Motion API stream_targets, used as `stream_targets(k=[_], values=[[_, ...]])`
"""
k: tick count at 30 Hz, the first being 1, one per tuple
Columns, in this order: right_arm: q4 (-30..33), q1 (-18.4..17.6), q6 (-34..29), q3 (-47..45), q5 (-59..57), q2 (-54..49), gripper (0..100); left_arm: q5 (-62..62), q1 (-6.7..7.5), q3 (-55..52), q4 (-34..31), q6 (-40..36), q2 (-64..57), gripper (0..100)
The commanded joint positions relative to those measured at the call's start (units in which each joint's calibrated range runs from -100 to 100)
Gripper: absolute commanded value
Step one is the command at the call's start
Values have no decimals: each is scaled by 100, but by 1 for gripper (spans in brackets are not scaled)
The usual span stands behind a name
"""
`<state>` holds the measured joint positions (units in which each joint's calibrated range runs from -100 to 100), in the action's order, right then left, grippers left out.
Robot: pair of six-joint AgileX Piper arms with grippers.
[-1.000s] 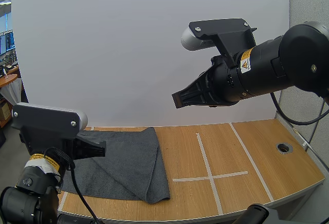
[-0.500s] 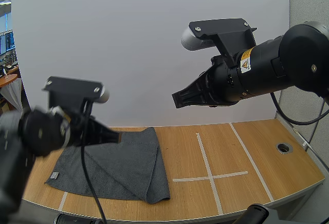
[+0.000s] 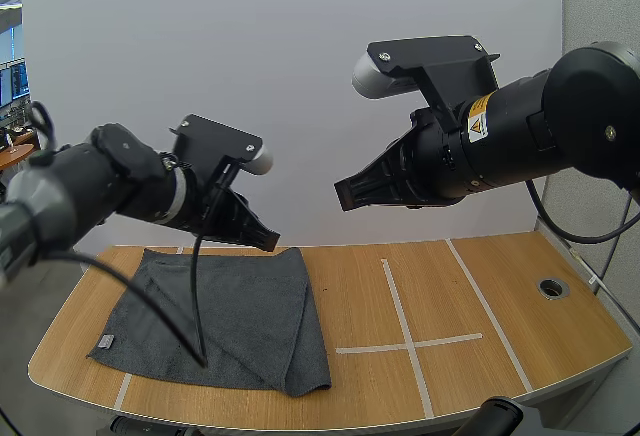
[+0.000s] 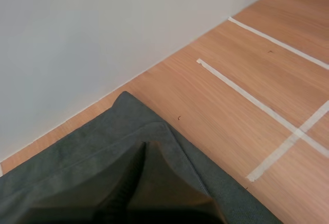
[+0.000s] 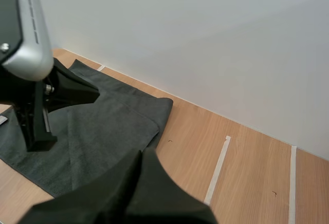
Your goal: Fold the towel
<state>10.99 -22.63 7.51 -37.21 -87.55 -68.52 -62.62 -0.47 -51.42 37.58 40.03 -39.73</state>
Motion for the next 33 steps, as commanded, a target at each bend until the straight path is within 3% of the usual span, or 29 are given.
stream_targets(k=[1, 6, 9, 11, 18, 23, 28, 33], values=[[24, 22, 31, 9, 102, -64, 0, 91, 47, 197, 512, 864, 706, 0], [24, 22, 31, 9, 102, -64, 0, -81, 48, 518, 584, 1123, 1401, 0], [24, 22, 31, 9, 102, -64, 0, -381, 55, 837, 584, 1177, 1908, 10], [24, 22, 31, 9, 102, -64, 0, -516, 55, 986, 584, 1264, 2242, 23], [24, 22, 31, 9, 102, -64, 0, -641, 55, 1568, 439, 1453, 3075, 98], [24, 22, 31, 9, 102, -64, 0, -1157, 110, 1936, 283, 1523, 3489, 100], [24, 22, 31, 9, 102, -64, 0, -685, 458, 2058, -394, 1261, 3869, 100], [24, 22, 31, 9, 102, -64, 0, -361, 624, 2070, -604, 1194, 4189, 100]])
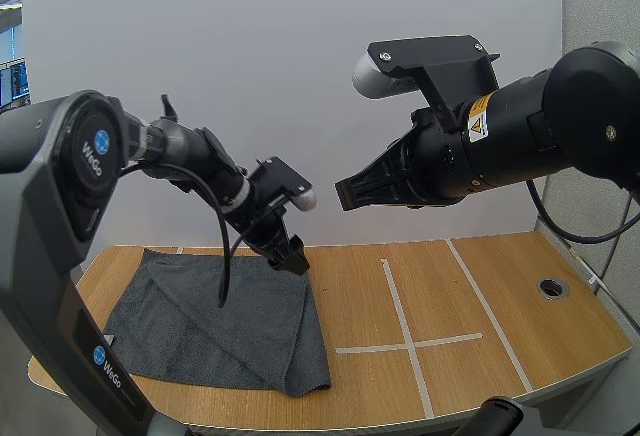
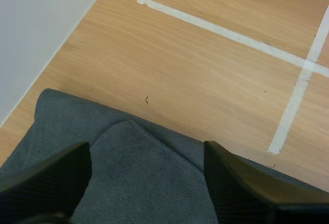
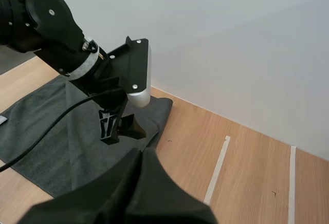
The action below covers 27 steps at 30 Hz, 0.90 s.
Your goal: Fold the towel
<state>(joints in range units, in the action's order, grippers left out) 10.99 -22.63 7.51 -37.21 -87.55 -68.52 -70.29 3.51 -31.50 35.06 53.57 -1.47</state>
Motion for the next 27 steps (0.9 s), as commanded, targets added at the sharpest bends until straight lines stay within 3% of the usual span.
stream_targets(k=[1, 27], values=[[24, 22, 31, 9, 102, -64, 0, 452, 232, 94, -364, -160, 434, 100], [24, 22, 31, 9, 102, -64, 0, 862, 232, 737, -623, -333, 1643, 100]])
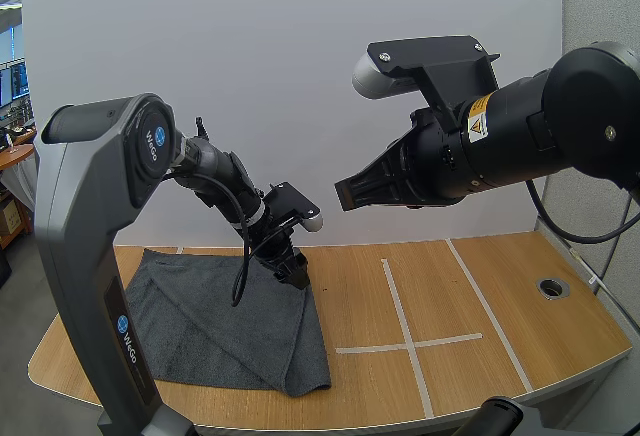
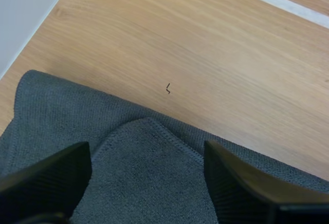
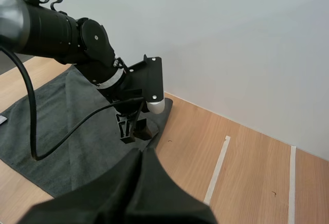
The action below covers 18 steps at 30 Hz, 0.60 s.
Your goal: Fold the towel
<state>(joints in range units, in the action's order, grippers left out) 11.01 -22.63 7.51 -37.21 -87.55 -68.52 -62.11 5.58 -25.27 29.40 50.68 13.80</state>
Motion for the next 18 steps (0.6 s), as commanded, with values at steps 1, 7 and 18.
stream_targets(k=[1, 7, 18], values=[[22, 22, 31, 9, 102, -64, 0, 45, 25, 116, -57, -44, 160, 100], [22, 22, 31, 9, 102, -64, 0, 80, 178, 236, -78, -44, 271, 100], [22, 22, 31, 9, 102, -64, 0, 608, 244, 251, -118, -137, 497, 100]])
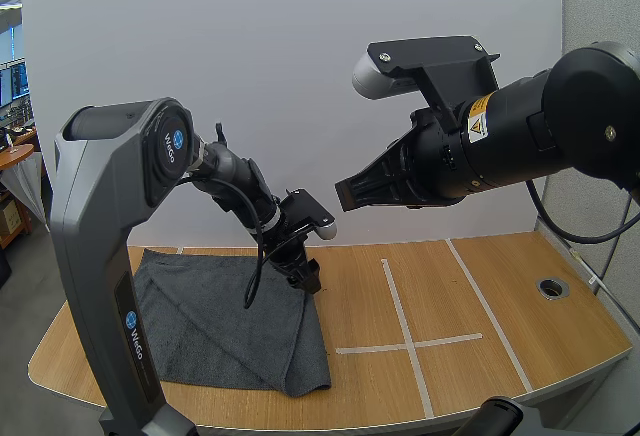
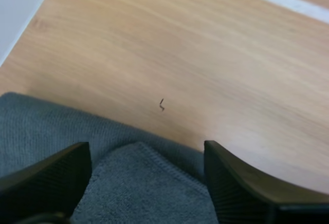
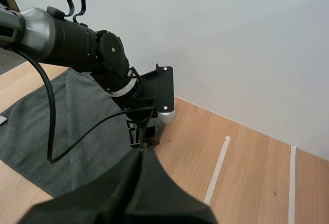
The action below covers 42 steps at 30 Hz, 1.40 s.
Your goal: Fold the towel
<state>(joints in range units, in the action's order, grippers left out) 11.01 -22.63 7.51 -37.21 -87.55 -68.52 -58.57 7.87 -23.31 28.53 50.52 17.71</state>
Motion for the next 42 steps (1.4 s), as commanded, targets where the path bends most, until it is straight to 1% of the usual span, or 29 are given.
stream_targets(k=[1, 7, 13, 15, 17, 19, 27, 28, 30, 31, 39, 42], values=[[22, 22, 31, 9, 102, -64, 0, 300, 15, 55, -68, -140, 106, 100], [22, 22, 31, 9, 102, -64, 0, 361, 7, 55, -307, -299, 224, 100], [22, 22, 31, 9, 102, -64, 0, 379, 7, 55, -307, -376, 270, 100], [22, 22, 31, 9, 102, -64, 0, 379, 7, 55, -307, -376, 270, 97], [22, 22, 31, 9, 102, -64, 0, 361, 7, 55, -307, -376, 282, 87], [22, 22, 31, 9, 102, -64, 0, 326, 7, 55, -307, -418, 282, 74], [22, 22, 31, 9, 102, -64, 0, 305, 7, 55, -307, -544, 282, 30], [22, 22, 31, 9, 102, -64, 0, 305, 7, 55, -307, -584, 282, 21], [22, 22, 31, 9, 102, -64, 0, 305, 7, 55, -307, -628, 282, 9], [22, 22, 31, 9, 102, -64, 0, 305, 7, 55, -307, -641, 282, 0], [22, 22, 31, 9, 102, -64, 0, 365, 7, 55, -318, -891, -44, 0], [22, 22, 31, 9, 102, -64, 0, 283, -36, 55, -398, -1116, -279, 0]])
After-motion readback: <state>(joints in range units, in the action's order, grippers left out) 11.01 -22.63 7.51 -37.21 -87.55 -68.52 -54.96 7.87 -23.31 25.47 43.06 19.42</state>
